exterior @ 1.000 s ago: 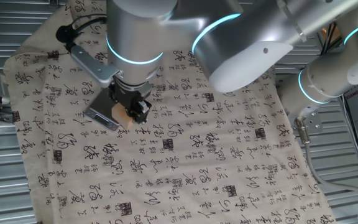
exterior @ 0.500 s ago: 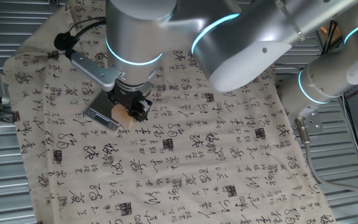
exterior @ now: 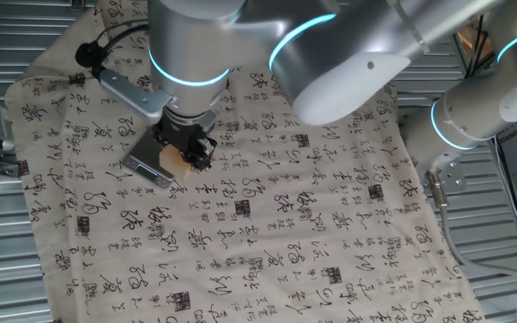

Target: Place the block on the scale

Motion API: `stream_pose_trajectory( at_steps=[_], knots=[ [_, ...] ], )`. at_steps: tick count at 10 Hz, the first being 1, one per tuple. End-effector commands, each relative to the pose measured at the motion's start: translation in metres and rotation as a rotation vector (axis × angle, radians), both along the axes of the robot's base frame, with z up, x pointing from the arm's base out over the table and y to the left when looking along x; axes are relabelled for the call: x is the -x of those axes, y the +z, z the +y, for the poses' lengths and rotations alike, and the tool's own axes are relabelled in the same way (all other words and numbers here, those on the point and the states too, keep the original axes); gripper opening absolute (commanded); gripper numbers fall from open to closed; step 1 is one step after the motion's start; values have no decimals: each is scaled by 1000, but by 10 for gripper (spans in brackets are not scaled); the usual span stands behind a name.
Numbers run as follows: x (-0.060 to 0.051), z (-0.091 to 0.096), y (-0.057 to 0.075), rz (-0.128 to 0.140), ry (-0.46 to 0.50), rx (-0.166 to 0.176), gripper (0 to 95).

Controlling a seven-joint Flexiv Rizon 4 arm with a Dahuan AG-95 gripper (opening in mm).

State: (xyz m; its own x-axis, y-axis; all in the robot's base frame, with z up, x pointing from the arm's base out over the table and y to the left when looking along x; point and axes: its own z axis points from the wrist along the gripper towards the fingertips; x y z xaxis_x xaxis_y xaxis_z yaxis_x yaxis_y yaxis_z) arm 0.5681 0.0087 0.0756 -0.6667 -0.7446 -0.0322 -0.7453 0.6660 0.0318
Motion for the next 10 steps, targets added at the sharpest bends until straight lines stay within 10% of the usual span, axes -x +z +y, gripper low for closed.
stream_pose_trajectory(
  at_steps=[1,10],
  knots=[
    [-1,-3,-2,0,6,-6,0],
    [-15,-17,-2,4,23,-21,0]
  ],
)
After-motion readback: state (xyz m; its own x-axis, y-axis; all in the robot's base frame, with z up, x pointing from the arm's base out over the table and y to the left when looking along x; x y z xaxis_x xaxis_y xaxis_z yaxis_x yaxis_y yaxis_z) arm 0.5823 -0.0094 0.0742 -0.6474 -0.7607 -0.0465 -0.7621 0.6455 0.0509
